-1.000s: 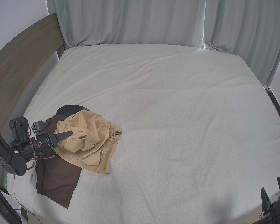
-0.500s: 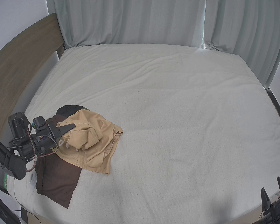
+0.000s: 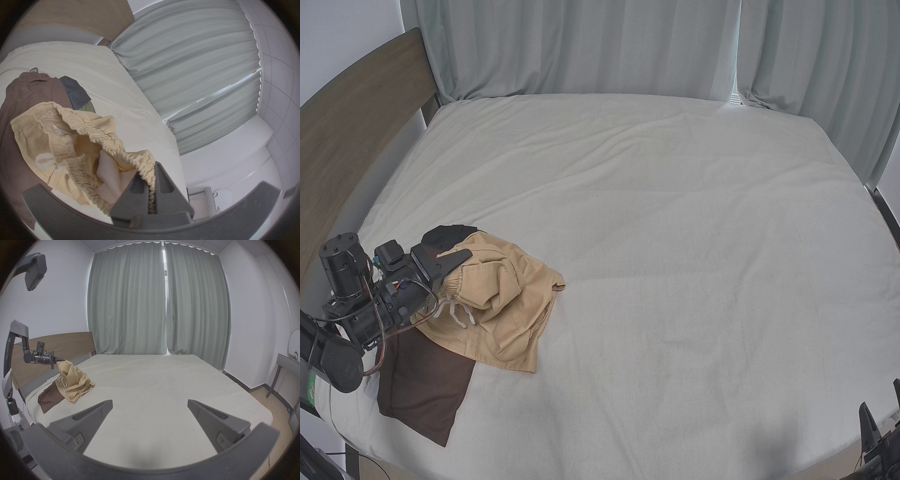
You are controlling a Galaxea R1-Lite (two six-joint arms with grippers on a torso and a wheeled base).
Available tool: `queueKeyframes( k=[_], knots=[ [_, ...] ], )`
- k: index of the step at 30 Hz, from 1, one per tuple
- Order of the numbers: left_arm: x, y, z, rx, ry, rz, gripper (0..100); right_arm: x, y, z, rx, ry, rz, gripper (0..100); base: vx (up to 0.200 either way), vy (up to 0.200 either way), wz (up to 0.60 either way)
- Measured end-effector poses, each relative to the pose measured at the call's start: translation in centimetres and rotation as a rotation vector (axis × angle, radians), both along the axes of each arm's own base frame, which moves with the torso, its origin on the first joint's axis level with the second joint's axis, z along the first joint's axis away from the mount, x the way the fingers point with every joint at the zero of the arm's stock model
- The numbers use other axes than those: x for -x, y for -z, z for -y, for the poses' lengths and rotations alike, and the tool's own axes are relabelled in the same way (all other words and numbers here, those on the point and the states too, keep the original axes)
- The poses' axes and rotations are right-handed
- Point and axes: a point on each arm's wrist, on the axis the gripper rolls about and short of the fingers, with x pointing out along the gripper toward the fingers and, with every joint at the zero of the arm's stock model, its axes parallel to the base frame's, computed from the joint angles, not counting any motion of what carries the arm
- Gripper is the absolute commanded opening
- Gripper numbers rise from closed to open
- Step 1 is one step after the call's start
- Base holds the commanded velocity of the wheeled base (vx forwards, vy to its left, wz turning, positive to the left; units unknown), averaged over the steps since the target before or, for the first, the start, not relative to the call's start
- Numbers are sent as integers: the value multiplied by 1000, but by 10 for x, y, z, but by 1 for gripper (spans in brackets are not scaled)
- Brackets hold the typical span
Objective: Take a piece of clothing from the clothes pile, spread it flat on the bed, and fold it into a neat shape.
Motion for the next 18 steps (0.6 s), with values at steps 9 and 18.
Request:
queueKeyframes(
  k=[9, 18],
  knots=[
    [7, -9, 17, 91, 6, -8, 0, 0, 0, 0, 0, 0, 0, 100, 0, 0, 0],
    [19, -19, 32, 143, 62, -1, 0, 0, 0, 0, 0, 0, 0, 100, 0, 0, 0]
  ],
)
